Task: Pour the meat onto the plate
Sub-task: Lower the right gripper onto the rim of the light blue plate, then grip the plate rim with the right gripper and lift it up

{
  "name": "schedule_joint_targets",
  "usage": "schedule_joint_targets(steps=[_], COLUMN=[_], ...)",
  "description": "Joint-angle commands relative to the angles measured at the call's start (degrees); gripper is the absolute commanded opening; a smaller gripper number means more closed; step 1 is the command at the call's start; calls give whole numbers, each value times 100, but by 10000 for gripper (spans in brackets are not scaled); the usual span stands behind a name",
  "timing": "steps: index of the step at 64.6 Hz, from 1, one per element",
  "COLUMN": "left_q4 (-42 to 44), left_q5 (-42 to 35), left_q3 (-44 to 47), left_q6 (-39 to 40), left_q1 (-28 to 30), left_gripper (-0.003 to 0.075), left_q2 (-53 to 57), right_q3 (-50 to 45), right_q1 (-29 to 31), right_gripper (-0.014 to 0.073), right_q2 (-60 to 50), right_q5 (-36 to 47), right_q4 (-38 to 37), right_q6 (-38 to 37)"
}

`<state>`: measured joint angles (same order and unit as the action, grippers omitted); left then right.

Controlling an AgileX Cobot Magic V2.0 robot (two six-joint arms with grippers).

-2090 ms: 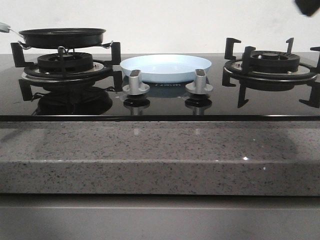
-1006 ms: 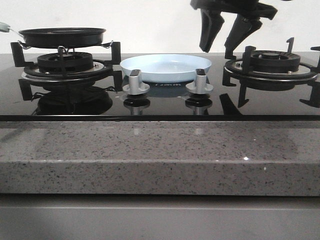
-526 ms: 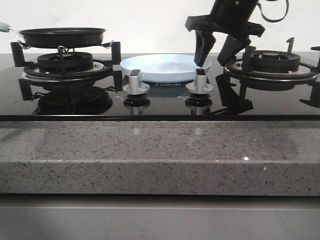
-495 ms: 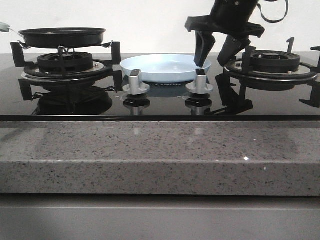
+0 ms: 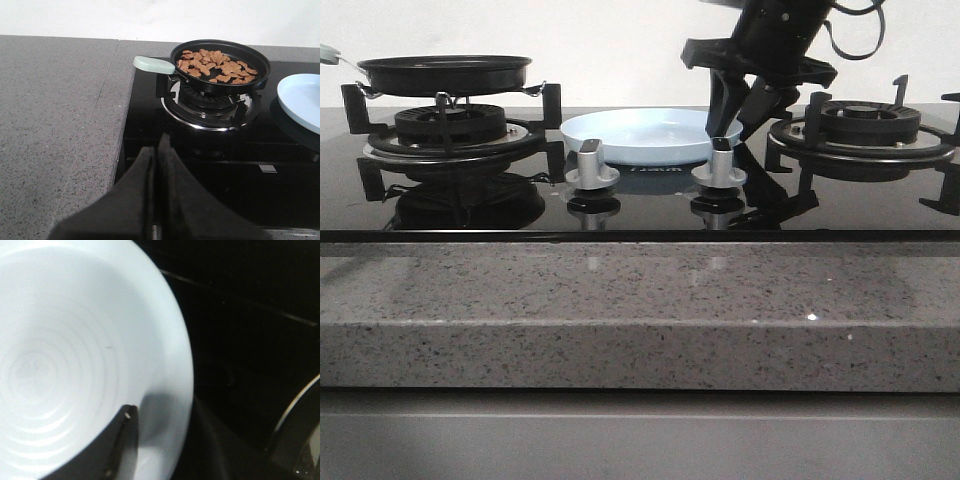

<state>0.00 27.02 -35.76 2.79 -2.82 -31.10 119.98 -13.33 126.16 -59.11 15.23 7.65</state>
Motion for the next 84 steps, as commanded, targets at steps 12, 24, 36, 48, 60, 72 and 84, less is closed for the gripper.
schedule_joint_targets(steps=[12, 24, 36, 48, 60, 72, 84], left_q4=[0, 0, 0, 0, 0, 0, 0], left_q5=[-446, -446, -446, -446, -446, -446, -446], left_q3=[-187, -187, -187, -187, -187, -187, -187], left_q6=[48, 48, 48, 48, 48, 48, 48], left_q1=[-2, -2, -2, -2, -2, -2, -2], left_gripper=[-20, -20, -20, -20, -20, -20, -20], left_q2=[-60, -60, -60, -60, -60, -60, -60], right_q3=[193, 193, 193, 193, -313, -1804, -3299], right_q1=[29, 29, 41, 41, -6, -154, -443], right_gripper=[45, -64, -63, -63, -64, -69, -69], right_q2=[-318, -318, -523, -1032, -1764, -2748, -3692], right_q5=[-82, 11, 284, 258, 265, 834, 1614], right_q4=[128, 128, 133, 133, 169, 186, 208], right_q6=[74, 30, -299, -465, -465, -402, -321])
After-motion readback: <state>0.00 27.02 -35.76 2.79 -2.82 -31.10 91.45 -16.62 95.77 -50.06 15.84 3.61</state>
